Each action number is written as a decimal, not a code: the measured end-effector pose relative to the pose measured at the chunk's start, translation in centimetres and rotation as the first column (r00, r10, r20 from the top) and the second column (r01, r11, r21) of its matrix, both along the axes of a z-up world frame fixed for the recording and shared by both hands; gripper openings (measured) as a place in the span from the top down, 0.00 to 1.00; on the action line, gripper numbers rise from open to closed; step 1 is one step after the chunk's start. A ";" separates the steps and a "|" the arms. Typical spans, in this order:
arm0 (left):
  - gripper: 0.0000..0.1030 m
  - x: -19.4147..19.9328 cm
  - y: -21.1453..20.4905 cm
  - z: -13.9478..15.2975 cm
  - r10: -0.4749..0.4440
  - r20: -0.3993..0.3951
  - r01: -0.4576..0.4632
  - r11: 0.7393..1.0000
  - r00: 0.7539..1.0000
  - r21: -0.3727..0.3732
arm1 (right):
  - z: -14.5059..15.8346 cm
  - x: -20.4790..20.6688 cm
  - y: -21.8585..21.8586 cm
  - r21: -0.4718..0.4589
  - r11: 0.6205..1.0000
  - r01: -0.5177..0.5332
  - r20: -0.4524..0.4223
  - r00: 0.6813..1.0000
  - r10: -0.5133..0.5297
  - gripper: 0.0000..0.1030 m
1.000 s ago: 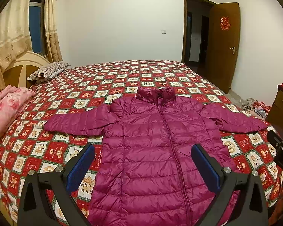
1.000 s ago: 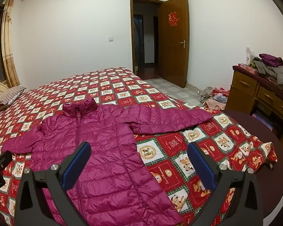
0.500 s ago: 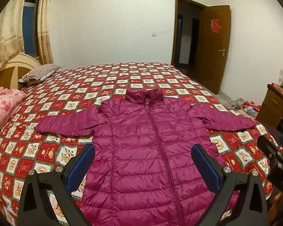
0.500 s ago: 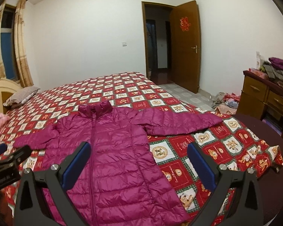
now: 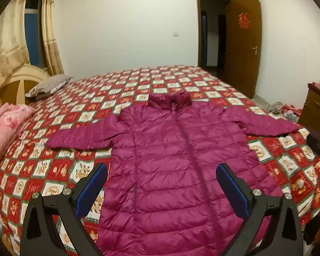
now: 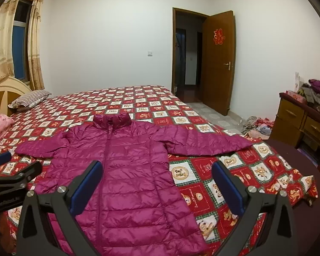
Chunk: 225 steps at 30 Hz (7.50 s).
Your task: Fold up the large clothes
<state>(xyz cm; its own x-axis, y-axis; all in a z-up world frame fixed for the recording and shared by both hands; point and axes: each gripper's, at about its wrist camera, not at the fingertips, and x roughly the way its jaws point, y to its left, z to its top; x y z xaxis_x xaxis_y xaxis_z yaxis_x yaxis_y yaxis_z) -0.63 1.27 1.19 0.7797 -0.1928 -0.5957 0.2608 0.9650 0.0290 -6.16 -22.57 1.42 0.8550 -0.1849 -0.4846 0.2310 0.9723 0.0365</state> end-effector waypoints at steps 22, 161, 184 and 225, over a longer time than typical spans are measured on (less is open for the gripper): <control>0.01 11.8 5.5 -6.4 0.286 -0.104 -0.271 0.953 0.953 0.139 | -13.6 20.6 -34.6 0.053 0.802 0.595 -0.394 0.751 -0.531 0.41; 0.42 22.6 -4.3 -5.4 -0.212 -0.044 0.205 0.971 0.976 -0.125 | -14.7 27.8 -3.7 0.207 0.977 -0.044 -0.224 0.970 0.091 0.29; 0.24 34.3 1.2 -15.1 0.238 -0.211 -0.229 0.971 0.948 0.066 | -14.1 34.6 5.3 0.119 0.928 -0.353 -0.349 0.860 0.372 0.75; 0.62 42.2 -9.8 -13.5 0.214 -0.251 -0.163 0.964 0.944 0.209 | -15.4 41.2 -3.2 0.336 0.923 -0.190 -0.275 0.917 0.289 0.91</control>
